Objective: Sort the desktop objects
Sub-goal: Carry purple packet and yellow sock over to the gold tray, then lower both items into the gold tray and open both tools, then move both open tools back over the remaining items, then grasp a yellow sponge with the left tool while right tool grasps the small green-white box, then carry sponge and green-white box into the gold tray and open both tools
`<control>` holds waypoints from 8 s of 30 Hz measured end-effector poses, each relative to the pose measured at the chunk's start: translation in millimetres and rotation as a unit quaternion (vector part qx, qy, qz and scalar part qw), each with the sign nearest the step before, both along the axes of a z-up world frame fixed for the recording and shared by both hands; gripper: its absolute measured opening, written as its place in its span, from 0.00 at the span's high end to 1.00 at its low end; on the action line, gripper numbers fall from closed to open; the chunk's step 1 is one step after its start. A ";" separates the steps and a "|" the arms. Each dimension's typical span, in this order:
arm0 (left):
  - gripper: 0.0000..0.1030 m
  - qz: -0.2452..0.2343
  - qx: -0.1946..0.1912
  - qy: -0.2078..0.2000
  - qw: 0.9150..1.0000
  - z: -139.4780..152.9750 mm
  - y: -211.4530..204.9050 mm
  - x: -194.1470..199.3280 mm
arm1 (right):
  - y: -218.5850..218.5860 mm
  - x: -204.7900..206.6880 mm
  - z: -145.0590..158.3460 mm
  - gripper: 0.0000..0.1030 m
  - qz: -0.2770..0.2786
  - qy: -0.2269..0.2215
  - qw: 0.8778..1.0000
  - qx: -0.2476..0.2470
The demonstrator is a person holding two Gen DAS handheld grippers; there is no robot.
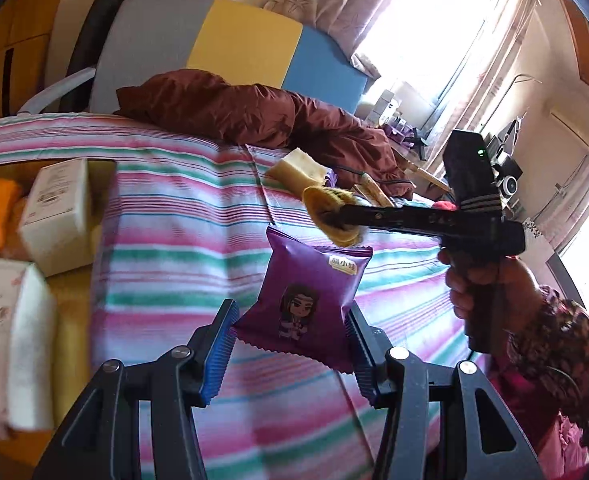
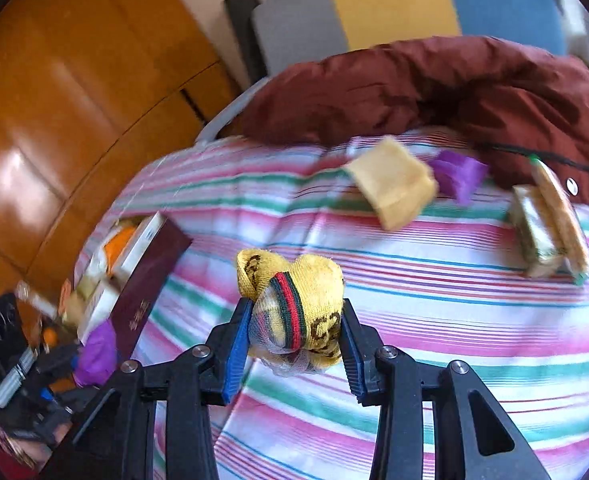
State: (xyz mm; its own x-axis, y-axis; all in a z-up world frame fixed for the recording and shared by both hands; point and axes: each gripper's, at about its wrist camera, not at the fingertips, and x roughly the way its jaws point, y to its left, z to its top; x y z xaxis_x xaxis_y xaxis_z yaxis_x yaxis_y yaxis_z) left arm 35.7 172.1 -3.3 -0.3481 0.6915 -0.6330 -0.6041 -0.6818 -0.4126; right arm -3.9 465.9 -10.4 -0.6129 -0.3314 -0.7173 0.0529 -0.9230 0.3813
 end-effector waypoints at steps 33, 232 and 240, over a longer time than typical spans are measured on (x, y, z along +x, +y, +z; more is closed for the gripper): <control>0.49 0.135 -0.089 -0.048 0.986 -23.8 -226.7 -28.1 | -298.1 -2.1 32.6 0.58 0.315 -0.037 0.937 0.144; 0.51 0.168 -0.015 -0.052 0.984 -2.6 -216.1 -47.2 | -240.2 -10.4 5.3 0.69 0.041 -0.057 0.997 -0.020; 0.51 0.180 -0.046 -0.071 0.980 -21.3 -226.6 -52.6 | -242.7 -11.1 1.9 0.45 0.014 -0.043 0.999 0.022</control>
